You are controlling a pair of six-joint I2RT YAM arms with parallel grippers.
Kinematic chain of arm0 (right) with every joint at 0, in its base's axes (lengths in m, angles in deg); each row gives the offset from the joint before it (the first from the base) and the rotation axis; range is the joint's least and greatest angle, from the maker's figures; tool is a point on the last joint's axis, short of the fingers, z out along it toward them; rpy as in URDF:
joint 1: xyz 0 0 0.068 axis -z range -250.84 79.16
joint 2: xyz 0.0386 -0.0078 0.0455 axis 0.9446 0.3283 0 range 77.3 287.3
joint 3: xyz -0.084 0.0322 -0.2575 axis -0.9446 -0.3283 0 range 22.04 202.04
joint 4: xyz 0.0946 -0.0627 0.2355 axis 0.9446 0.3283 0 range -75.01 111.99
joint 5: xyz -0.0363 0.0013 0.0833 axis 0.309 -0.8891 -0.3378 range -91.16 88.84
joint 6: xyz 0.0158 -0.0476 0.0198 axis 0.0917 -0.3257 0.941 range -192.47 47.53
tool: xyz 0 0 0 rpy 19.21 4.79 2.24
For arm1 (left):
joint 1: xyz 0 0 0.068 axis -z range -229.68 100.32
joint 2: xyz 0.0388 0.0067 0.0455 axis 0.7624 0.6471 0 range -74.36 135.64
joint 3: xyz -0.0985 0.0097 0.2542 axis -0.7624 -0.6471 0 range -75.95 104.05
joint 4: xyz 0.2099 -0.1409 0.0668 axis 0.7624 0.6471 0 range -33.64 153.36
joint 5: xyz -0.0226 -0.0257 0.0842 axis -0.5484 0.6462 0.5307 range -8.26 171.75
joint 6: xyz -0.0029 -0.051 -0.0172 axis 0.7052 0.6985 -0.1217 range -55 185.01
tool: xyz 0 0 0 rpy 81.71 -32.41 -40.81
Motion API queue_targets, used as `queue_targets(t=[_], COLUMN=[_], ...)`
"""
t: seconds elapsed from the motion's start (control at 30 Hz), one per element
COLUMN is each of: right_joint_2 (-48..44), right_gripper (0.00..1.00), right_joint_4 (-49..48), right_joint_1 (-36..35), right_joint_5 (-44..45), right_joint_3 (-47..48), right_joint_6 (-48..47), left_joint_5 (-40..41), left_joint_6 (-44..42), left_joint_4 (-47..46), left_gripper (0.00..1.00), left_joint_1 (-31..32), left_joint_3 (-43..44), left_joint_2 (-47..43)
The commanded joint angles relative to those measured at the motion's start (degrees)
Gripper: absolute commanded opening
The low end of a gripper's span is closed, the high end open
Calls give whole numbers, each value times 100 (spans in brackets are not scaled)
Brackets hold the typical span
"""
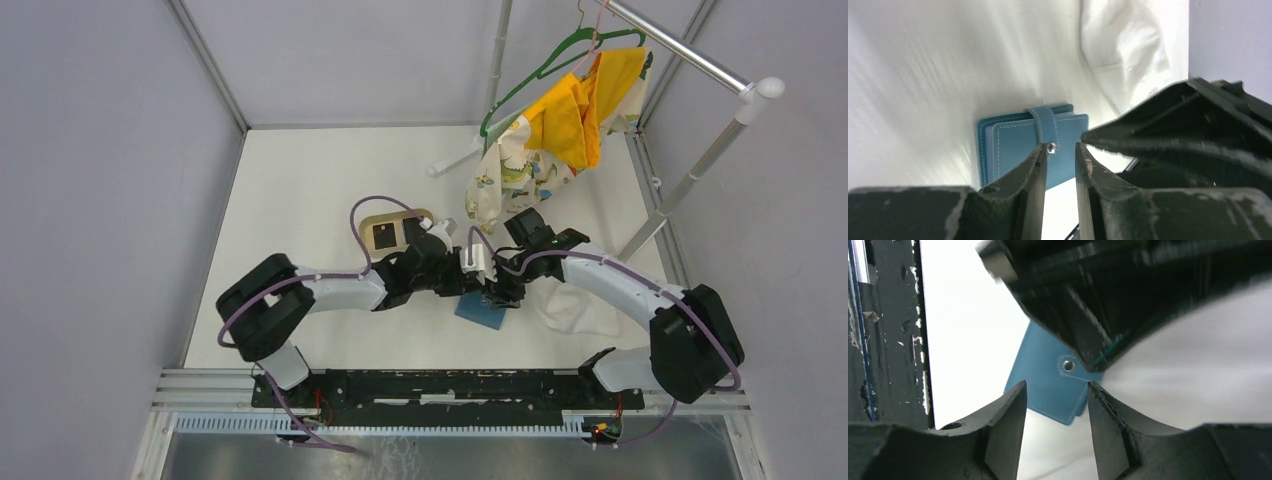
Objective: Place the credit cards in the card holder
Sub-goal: Close the card holder at the center of the board, then reset both arms
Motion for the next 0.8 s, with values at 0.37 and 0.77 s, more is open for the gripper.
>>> queue_targets(t=[0.37,0.77], right_joint_2=[-2448,-2628], right_gripper=[98,98], right_joint_4=[-1472,-1362], right_joint_1=[1616,1624], right_joint_5=[1506,1378], right_joint_3=[292,1783], right_joint_6=[1327,3048], left_joint_5=[2809,3006], left_joint_6=[-2394,-2821], left_joint_4=[2661,4471], left_gripper=[81,100], left_joint_1=[47,22], left_joint_3=[449,2069], left_joint_2=[-3853,-4308])
